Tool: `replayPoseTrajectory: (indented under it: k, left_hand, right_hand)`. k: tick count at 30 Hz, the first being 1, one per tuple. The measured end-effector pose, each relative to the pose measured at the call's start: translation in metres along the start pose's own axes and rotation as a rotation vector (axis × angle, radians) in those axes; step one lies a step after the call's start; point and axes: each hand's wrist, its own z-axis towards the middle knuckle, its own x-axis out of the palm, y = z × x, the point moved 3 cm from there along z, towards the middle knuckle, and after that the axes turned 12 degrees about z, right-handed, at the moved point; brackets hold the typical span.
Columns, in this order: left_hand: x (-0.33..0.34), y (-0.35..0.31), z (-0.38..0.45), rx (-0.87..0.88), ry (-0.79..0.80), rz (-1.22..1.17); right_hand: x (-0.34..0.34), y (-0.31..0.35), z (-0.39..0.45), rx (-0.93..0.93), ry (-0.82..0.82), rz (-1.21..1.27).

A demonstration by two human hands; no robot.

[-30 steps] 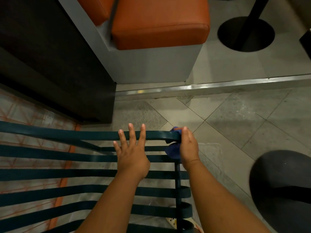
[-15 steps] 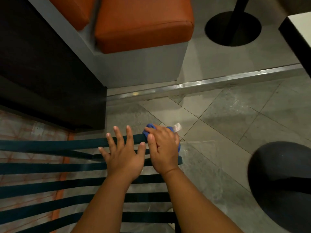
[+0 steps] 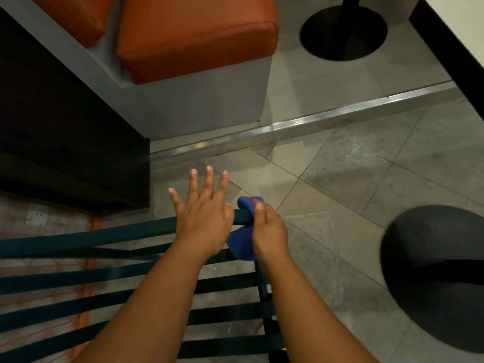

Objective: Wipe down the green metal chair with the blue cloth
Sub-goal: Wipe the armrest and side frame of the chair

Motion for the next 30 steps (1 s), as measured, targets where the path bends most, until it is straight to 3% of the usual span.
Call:
replayPoseTrajectory:
  k: [4,5,8,13,17,22,27,30]
  left_hand:
    - [0.0,-0.002,0.001,-0.006,-0.017,0.017]
    - [0.001,-0.002,0.001,-0.004,-0.029,0.024]
    - [0.003,-0.001,0.0,0.001,-0.069,0.03]
    - [0.004,-0.001,0.0,-0.004,-0.094,0.053]
    - [0.005,-0.001,0.0,-0.019,-0.099,0.067]
    - [0.009,-0.001,0.001,-0.019,-0.113,0.066]
    - [0.01,-0.001,0.001,-0.013,-0.132,0.054]
    - [0.01,-0.002,0.001,-0.023,-0.122,0.061]
  right_hand:
    - [0.012,-0.014,-0.011,-0.229,0.103,0.188]
    - [0.012,-0.016,-0.006,-0.204,0.105,0.251]
    - [0.004,-0.033,0.014,0.103,0.088,0.443]
    - [-0.01,-0.05,0.051,0.41,0.066,0.156]
    - [-0.021,-0.022,0.049,0.424,0.165,0.14]
    - [-0.031,-0.021,0.036,0.369,0.23,0.396]
    - [-0.019,-0.057,0.068,0.632,0.209,0.213]
    - [-0.016,-0.072,0.089,0.686,0.211,0.096]
